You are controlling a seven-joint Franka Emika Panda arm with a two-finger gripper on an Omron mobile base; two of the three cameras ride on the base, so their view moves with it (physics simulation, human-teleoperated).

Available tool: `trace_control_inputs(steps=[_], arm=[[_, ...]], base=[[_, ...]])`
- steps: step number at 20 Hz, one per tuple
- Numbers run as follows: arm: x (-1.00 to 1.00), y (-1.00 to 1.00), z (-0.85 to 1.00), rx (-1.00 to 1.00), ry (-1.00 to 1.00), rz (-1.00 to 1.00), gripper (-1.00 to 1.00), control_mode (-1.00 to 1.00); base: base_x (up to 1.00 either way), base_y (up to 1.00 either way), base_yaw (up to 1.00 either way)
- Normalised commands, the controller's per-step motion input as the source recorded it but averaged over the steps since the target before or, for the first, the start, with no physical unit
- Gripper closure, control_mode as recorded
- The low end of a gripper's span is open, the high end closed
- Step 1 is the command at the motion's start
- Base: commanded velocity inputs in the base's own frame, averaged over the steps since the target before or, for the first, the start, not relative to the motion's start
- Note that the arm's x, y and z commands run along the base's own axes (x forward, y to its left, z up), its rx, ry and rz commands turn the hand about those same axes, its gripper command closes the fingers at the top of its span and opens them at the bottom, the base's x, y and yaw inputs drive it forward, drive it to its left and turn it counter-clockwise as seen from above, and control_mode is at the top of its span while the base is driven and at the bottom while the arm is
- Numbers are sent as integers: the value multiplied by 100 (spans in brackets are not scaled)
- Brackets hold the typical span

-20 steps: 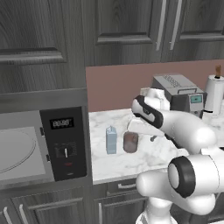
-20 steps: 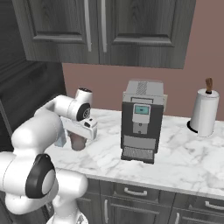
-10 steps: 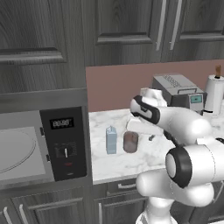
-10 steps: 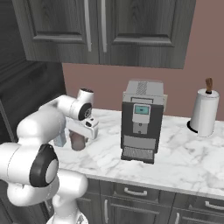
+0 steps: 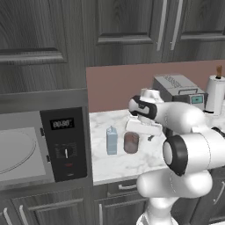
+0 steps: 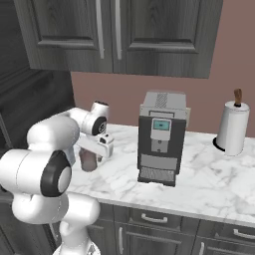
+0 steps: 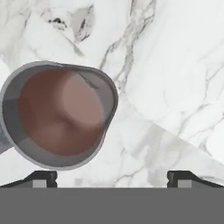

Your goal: Place the microwavable item in the microwave. Then, close the microwave door and press the start button.

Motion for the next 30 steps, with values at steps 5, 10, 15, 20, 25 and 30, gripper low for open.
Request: trace_control_inputs(steps=[5, 10, 15, 20, 25, 30], arm=[[6, 0, -24, 0, 6, 0, -100, -100], [4, 0, -21, 0, 3, 0, -100, -100], [0, 0, -18, 0, 1, 0, -100, -100], [-14, 3, -27, 0, 2, 0, 100, -100], [0, 1, -12, 0, 2, 0, 100, -100], [-8, 0, -3, 0, 0, 0, 100, -100]], base=[[0, 0, 0], [0, 0, 0], [0, 0, 0], [0, 0, 0], [0, 0, 0], [0, 0, 0]])
